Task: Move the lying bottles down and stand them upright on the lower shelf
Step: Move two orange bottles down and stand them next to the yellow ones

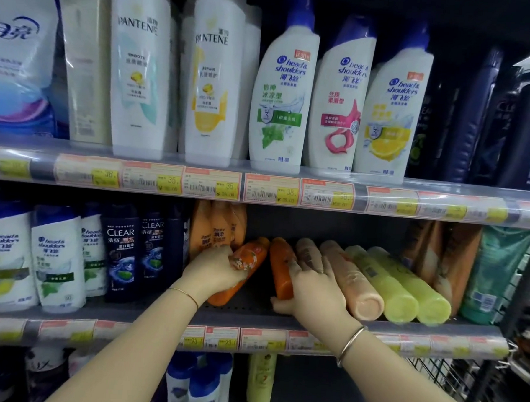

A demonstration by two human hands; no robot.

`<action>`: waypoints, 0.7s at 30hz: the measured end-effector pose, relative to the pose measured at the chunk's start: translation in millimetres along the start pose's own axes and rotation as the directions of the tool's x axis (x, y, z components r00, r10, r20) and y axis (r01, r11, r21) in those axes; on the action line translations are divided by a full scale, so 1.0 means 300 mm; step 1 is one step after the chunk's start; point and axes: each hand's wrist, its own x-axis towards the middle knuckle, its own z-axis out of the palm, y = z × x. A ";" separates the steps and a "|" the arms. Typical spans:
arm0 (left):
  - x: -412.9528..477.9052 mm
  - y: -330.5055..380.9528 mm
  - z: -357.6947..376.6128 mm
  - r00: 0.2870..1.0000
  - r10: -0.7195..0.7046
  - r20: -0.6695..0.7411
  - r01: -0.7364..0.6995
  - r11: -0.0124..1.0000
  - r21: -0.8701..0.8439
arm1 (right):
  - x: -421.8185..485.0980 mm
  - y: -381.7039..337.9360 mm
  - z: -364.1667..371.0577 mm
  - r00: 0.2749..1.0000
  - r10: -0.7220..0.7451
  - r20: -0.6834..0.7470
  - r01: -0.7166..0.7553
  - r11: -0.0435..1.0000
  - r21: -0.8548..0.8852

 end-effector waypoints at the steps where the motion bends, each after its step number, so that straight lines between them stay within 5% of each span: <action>1: 0.002 0.004 -0.010 0.999 -0.026 0.023 0.026 1.000 -0.017 | -0.001 0.002 0.002 1.000 -0.008 -0.012 0.008 1.000 0.015; 12: -0.006 0.004 0.030 0.985 -0.146 0.096 0.174 0.872 -0.457 | -0.063 0.009 -0.029 0.984 0.052 -0.169 -0.006 0.965 0.263; 21: -0.069 0.044 0.059 0.968 -0.197 0.158 0.221 0.360 -0.906 | -0.160 -0.023 -0.011 0.917 0.118 -0.382 0.093 0.867 0.490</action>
